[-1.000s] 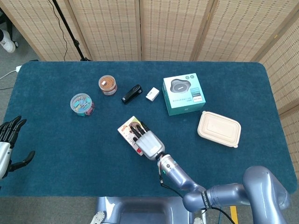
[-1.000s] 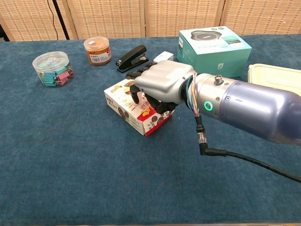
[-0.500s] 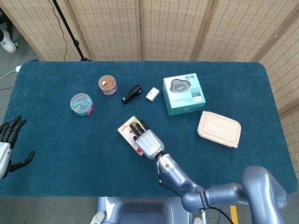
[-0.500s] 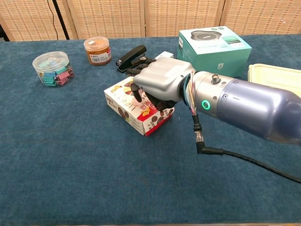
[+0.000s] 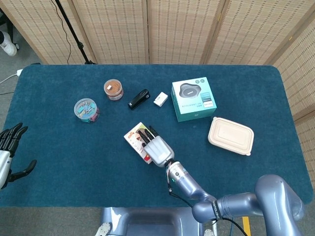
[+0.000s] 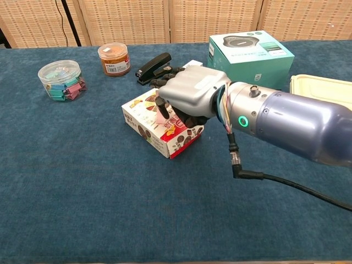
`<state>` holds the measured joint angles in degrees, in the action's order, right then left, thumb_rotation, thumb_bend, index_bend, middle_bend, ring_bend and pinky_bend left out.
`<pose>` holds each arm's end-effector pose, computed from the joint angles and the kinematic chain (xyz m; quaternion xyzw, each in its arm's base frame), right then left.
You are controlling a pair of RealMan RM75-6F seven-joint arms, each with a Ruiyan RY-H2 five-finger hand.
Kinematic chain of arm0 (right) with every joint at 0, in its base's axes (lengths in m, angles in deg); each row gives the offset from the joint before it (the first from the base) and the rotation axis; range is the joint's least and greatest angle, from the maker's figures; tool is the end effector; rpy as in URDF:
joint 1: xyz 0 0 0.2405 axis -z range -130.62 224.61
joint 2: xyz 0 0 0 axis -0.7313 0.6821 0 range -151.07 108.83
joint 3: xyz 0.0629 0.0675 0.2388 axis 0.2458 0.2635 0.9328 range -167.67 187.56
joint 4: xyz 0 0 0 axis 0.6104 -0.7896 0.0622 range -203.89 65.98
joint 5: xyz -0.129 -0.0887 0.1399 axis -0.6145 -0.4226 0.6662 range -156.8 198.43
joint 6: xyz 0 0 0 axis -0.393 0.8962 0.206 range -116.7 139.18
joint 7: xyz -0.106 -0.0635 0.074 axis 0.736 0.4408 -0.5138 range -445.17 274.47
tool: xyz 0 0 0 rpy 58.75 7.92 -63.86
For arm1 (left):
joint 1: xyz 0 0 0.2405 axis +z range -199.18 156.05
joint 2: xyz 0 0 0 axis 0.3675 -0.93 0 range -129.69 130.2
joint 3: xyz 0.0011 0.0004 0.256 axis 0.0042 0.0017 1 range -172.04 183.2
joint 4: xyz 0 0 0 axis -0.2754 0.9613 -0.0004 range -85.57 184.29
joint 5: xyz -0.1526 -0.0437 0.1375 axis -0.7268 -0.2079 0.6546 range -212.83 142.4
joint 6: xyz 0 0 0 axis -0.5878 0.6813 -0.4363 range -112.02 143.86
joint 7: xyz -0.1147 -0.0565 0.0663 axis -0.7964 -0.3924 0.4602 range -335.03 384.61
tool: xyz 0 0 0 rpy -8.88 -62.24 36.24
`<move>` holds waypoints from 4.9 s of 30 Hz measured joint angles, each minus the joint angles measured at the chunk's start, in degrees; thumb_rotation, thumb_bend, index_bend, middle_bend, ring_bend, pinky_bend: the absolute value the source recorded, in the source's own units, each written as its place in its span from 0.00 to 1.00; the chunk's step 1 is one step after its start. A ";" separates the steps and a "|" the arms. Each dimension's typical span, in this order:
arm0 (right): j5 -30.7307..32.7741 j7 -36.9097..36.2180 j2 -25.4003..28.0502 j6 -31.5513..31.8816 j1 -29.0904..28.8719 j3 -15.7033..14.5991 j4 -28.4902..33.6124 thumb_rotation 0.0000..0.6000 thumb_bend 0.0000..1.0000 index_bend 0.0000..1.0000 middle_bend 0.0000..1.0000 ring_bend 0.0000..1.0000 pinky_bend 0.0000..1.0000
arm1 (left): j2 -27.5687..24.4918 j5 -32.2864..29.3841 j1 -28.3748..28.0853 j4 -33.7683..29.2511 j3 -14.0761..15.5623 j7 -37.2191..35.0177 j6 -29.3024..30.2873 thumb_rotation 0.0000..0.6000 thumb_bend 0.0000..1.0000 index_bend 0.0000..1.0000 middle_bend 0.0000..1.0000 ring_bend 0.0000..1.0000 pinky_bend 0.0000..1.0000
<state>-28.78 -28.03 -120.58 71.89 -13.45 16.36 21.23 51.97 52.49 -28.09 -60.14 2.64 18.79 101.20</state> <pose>-0.0321 -0.3127 -0.0795 0.8535 -0.1493 0.2939 0.4036 -0.2538 0.1840 0.1970 -0.5767 -0.4240 -0.4580 0.5271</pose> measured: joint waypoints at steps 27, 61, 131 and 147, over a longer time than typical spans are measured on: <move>1.12 1.36 -3.12 -0.05 -1.24 1.53 -1.37 1.00 1.00 0.35 0.00 0.00 0.00 | -1.06 -0.27 -0.04 0.61 -0.06 -2.88 -0.60 1.00 0.30 0.00 0.00 0.00 0.00; -0.28 0.38 -3.00 -0.52 -0.36 0.21 -2.64 1.00 1.00 0.37 0.00 0.00 0.00 | -1.13 0.48 0.07 0.64 0.26 -3.13 -0.58 1.00 0.30 0.00 0.00 0.00 0.00; 1.05 2.88 -4.65 0.69 -1.03 2.25 -2.29 1.00 1.00 0.33 0.00 0.00 0.00 | -1.48 1.75 0.21 0.90 0.93 -4.10 -0.45 1.00 0.30 0.00 0.00 0.00 0.00; -6.94 -0.53 3.35 5.03 1.80 1.50 7.75 1.00 0.88 0.22 0.00 0.00 0.00 | -0.96 1.85 0.37 1.02 1.23 -2.57 -0.44 1.00 0.30 0.00 0.00 0.00 0.00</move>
<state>-35.72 -28.56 -117.22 76.92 -11.64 17.87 28.99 51.01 54.34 -27.72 -59.12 3.87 16.22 100.77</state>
